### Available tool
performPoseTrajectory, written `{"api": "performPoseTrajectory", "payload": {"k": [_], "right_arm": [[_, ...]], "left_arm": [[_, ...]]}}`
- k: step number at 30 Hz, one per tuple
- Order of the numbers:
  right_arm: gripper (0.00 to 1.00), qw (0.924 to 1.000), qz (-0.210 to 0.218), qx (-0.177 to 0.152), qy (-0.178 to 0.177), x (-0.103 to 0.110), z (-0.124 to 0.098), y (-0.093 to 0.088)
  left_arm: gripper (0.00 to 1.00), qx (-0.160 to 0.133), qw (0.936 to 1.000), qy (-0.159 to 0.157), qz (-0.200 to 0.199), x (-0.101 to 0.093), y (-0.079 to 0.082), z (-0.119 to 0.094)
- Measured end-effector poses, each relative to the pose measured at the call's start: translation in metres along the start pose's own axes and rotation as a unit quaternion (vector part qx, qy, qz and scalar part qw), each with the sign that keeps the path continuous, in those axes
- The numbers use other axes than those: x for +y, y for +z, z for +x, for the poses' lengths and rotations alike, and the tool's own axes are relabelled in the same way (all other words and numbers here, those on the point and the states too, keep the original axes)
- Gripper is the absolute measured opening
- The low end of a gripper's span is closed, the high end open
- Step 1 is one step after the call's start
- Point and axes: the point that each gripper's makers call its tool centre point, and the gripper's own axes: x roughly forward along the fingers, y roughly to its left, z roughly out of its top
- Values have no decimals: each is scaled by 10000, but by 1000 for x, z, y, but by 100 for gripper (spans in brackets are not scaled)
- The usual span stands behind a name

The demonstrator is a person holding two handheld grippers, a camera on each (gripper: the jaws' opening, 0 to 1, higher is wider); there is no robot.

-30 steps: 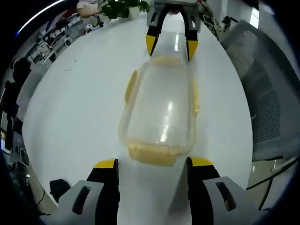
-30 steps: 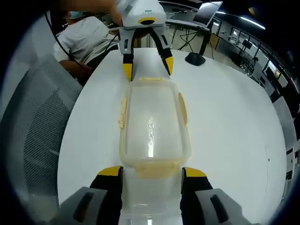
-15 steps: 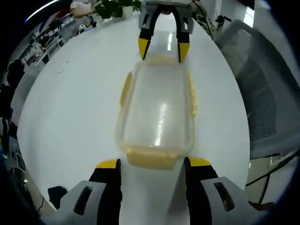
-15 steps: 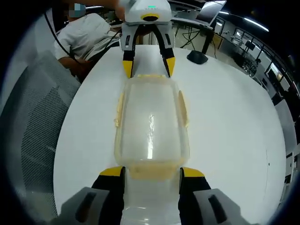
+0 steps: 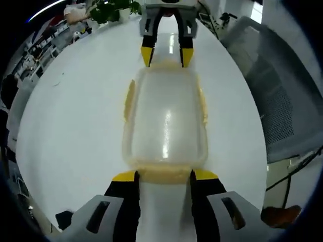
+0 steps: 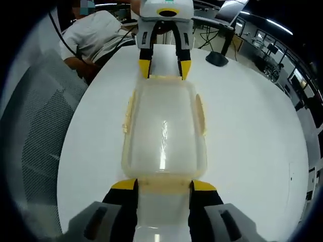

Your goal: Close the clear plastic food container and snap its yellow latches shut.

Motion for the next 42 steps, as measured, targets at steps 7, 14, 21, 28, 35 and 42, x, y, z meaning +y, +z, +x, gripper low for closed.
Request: {"api": "performPoseTrajectory", "payload": {"k": [7, 14, 21, 28, 35, 42], "right_arm": [[36, 10000, -9, 25, 82, 0, 1, 0], [36, 9998, 37, 203, 71, 0, 3, 1], [35, 9998, 10, 181, 65, 0, 2, 1], [35, 9996, 82, 247, 51, 0, 2, 0], [35, 9997, 97, 209, 52, 0, 1, 0], [35, 9994, 111, 308, 62, 1, 2, 1]], "left_arm": [[37, 166, 9998, 38, 68, -3, 0, 1], [37, 260, 9996, 45, 58, -1, -2, 2], [37, 288, 9996, 70, 40, -3, -2, 2], [36, 291, 9995, 89, -30, -3, -2, 1], [36, 296, 9995, 117, -80, -3, -2, 1], [35, 282, 9992, 267, -66, -3, -2, 0]]}}
